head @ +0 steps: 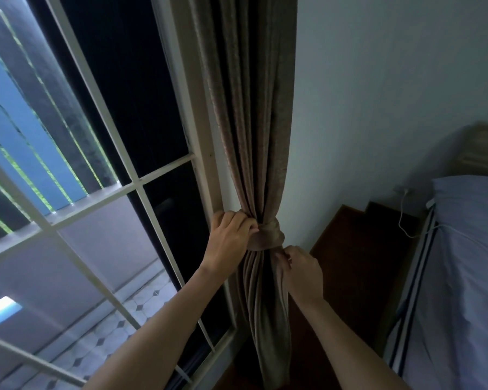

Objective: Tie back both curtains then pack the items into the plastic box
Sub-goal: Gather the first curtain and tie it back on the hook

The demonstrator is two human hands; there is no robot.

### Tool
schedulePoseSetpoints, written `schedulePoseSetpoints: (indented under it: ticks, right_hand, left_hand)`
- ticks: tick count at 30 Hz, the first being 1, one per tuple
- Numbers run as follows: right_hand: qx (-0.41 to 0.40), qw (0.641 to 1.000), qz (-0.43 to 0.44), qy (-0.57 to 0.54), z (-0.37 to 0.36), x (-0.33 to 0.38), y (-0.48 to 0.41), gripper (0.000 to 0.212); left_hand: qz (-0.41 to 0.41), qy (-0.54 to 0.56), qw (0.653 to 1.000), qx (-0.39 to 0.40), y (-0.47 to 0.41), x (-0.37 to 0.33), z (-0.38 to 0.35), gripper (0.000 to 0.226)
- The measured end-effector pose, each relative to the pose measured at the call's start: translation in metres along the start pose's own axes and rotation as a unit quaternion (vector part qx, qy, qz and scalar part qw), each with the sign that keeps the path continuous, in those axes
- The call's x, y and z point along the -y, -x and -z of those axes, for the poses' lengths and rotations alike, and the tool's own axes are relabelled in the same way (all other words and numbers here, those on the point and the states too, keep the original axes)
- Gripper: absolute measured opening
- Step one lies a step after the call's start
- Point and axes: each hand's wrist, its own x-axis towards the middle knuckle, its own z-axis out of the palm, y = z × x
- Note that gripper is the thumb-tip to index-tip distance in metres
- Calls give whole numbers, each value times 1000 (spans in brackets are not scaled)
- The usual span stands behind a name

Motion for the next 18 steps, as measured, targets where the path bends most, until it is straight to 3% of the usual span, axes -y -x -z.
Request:
schedulePoseSetpoints:
  ticks: [5,7,10,14,18]
  right_hand:
    - [74,997,-18,-32,17,-2,-25,22]
    - [31,996,-22,-79,27,9,-30,25]
    - [-76,984,57,-148,42,35,-35,24]
    - [-80,968,39,-234,54,71,-61,44]
    - [-86,971,62,-213,54,76,-75,11]
  left_hand:
    - [36,23,999,-24,2,-2,5,13]
    - [60,74,995,-41,0,4,12,8]
    - [109,96,989,-31,-1,15,22,22]
    - [210,156,964,-39,-12,17,30,38]
    - [194,145,969,-56,-20,16,26,15]
